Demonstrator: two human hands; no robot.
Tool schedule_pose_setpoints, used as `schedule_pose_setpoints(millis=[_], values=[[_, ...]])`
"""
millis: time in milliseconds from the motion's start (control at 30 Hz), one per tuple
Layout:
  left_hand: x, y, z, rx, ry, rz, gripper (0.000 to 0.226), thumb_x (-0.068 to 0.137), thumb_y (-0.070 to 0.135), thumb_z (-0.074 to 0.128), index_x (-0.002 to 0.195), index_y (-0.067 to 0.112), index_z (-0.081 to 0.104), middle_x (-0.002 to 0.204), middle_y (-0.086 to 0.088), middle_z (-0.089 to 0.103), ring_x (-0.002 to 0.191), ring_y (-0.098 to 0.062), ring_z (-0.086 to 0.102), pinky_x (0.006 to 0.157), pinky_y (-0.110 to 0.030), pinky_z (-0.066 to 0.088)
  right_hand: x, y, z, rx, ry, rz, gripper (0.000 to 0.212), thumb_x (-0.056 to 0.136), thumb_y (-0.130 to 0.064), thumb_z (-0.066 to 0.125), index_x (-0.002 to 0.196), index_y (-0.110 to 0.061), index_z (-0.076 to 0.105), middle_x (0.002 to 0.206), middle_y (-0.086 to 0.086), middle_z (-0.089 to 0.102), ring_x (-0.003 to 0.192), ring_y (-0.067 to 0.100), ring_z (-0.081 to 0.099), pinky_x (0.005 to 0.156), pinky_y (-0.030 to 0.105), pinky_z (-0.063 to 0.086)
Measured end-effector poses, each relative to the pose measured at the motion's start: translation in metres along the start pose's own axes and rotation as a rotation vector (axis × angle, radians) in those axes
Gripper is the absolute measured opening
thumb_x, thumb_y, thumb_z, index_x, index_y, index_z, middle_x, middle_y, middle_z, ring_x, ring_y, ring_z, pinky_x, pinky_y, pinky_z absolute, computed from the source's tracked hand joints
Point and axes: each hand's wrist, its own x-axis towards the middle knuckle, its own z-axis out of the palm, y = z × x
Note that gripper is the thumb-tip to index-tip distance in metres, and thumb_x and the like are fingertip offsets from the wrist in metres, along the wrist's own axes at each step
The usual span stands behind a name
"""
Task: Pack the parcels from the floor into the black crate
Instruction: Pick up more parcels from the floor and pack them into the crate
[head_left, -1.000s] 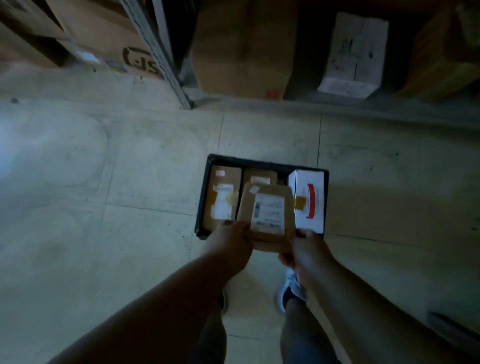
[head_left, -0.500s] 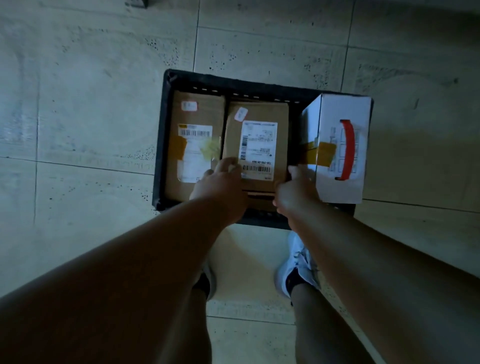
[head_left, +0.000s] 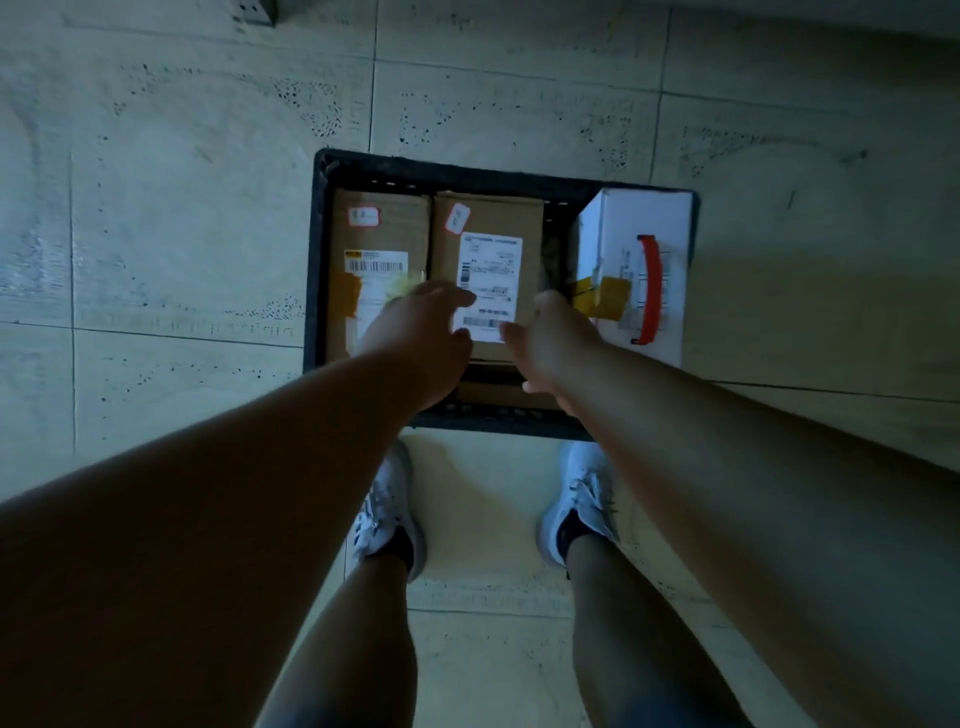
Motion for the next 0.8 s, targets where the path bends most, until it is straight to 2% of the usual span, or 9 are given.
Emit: schedule_pose_setpoints(millis=[67,200,267,333,467,533,600,700,800], values=[[-0.038,0.020,-0.027,-0.088,0.073,-0.008,0.041,0.096,0.019,0.057,0.134,0.031,0.053,0.137,0.002,0.056,0.108,-0.019,0.063,0.084,-0.034,0.057,-0.046,-0.015,-0.019,0.001,0.016,-0.071,0.044,0.096,-0.031,0.057,0.137,-0.021,0.044,0.128,0.005,0.061,0.102,0.025,0.063,0.085,0.042,0.057],[-0.133,0.071,-0.099,-0.166,0.253,0.121,0.039,0.094,0.014,0.055,0.131,0.028,0.058,0.132,0.003,0.058,0.105,-0.014,0.061,0.083,-0.026,0.050,-0.170,-0.060,-0.071,-0.017,0.149,-0.344,0.036,0.096,-0.029,0.059,0.130,-0.022,0.051,0.123,0.000,0.058,0.106,0.017,0.057,0.076,0.026,0.040],[-0.184,0.102,-0.141,-0.201,0.341,0.185,0.040,0.093,0.014,0.054,0.131,0.025,0.057,0.126,0.005,0.058,0.099,-0.010,0.059,0.078,-0.017,0.046,-0.242,-0.082,-0.103,0.020,0.216,-0.489,0.027,0.095,-0.026,0.060,0.121,-0.026,0.052,0.113,-0.005,0.059,0.098,0.014,0.060,0.069,0.024,0.043],[-0.232,0.130,-0.183,-0.246,0.431,0.257,0.041,0.091,0.015,0.055,0.131,0.025,0.056,0.121,0.008,0.058,0.094,-0.005,0.057,0.075,-0.012,0.044,-0.310,-0.101,-0.135,0.032,0.285,-0.620,0.029,0.094,-0.025,0.062,0.120,-0.028,0.051,0.105,-0.009,0.057,0.089,0.010,0.061,0.066,0.027,0.050],[-0.323,0.169,-0.240,-0.352,0.551,0.366,0.039,0.093,0.020,0.059,0.129,0.035,0.053,0.117,0.019,0.056,0.097,0.001,0.059,0.075,-0.017,0.052,-0.426,-0.123,-0.189,-0.045,0.342,-0.851,0.036,0.091,-0.029,0.064,0.124,-0.029,0.050,0.101,-0.012,0.055,0.079,0.002,0.058,0.059,0.015,0.050],[-0.359,0.180,-0.255,-0.432,0.581,0.388,0.039,0.091,0.026,0.059,0.126,0.041,0.052,0.112,0.021,0.057,0.096,0.001,0.061,0.068,-0.022,0.054,-0.473,-0.127,-0.210,-0.091,0.352,-0.927,0.041,0.088,-0.031,0.066,0.126,-0.033,0.049,0.105,-0.015,0.052,0.079,0.003,0.059,0.062,0.013,0.050],[-0.385,0.187,-0.268,-0.492,0.590,0.431,0.038,0.088,0.029,0.059,0.122,0.045,0.052,0.108,0.021,0.059,0.095,0.002,0.062,0.068,-0.020,0.052,-0.510,-0.126,-0.222,-0.136,0.410,-0.971,0.048,0.086,-0.038,0.067,0.129,-0.036,0.046,0.118,-0.014,0.047,0.080,0.003,0.059,0.064,0.012,0.050],[-0.400,0.199,-0.289,-0.469,0.531,0.545,0.037,0.089,0.025,0.057,0.120,0.045,0.053,0.108,0.020,0.060,0.095,0.006,0.059,0.067,-0.013,0.048,-0.548,-0.117,-0.225,-0.145,0.558,-0.942,0.059,0.080,-0.051,0.064,0.133,-0.045,0.038,0.150,-0.013,0.022,0.101,-0.003,0.052,0.079,0.004,0.045],[-0.407,0.218,-0.306,-0.410,0.471,0.665,0.039,0.091,0.015,0.060,0.120,0.041,0.055,0.107,0.020,0.059,0.091,0.003,0.059,0.068,-0.006,0.045,-0.569,-0.098,-0.219,-0.050,0.688,-0.856,0.066,0.077,-0.055,0.066,0.136,-0.048,0.036,0.158,-0.018,0.009,0.121,-0.004,0.044,0.080,0.003,0.044]])
